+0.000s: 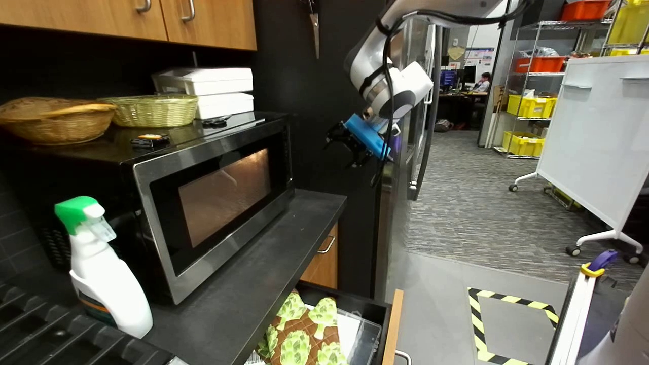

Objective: Press a button on the right side of the microwave

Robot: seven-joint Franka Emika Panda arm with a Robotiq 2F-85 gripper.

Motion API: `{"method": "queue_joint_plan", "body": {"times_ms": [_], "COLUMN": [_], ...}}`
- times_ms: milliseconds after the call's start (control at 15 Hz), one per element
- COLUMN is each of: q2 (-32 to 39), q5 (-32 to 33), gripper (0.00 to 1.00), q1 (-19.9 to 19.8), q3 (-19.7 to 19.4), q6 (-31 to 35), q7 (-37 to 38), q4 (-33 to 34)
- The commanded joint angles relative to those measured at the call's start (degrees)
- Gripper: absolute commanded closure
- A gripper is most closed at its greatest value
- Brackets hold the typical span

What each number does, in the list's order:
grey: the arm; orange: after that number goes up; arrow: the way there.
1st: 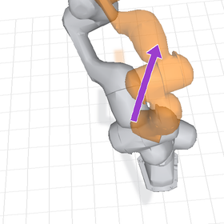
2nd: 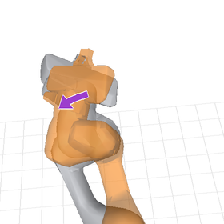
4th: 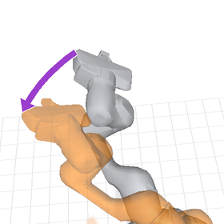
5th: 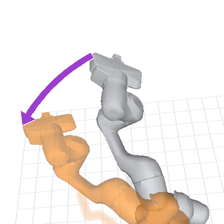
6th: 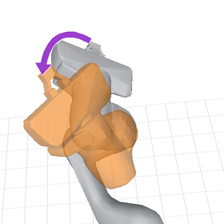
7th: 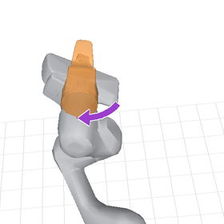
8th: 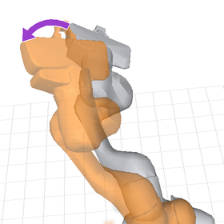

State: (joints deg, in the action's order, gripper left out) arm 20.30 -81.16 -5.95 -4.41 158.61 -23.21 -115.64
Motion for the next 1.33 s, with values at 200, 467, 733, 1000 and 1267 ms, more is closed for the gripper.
{"method": "queue_joint_plan", "body": {"times_ms": [200,467,733,1000,1267], "q2": [4.1,5.7,7.1,8.5,9.7], "q5": [-2.9,-3.6,-5.0,-6.9,-7.1], "gripper": [0.00,0.00,0.00,0.00,0.00], "q1": [-0.7,-0.8,-0.8,-1.0,-0.7], "q3": [0.5,0.9,1.5,2.0,1.9], "q6": [-0.8,-1.4,-3.0,-5.3,-7.1], "q7": [-1.5,-1.0,0.1,-0.2,-0.2], "q4": [2.5,2.8,3.6,5.0,6.2]}}
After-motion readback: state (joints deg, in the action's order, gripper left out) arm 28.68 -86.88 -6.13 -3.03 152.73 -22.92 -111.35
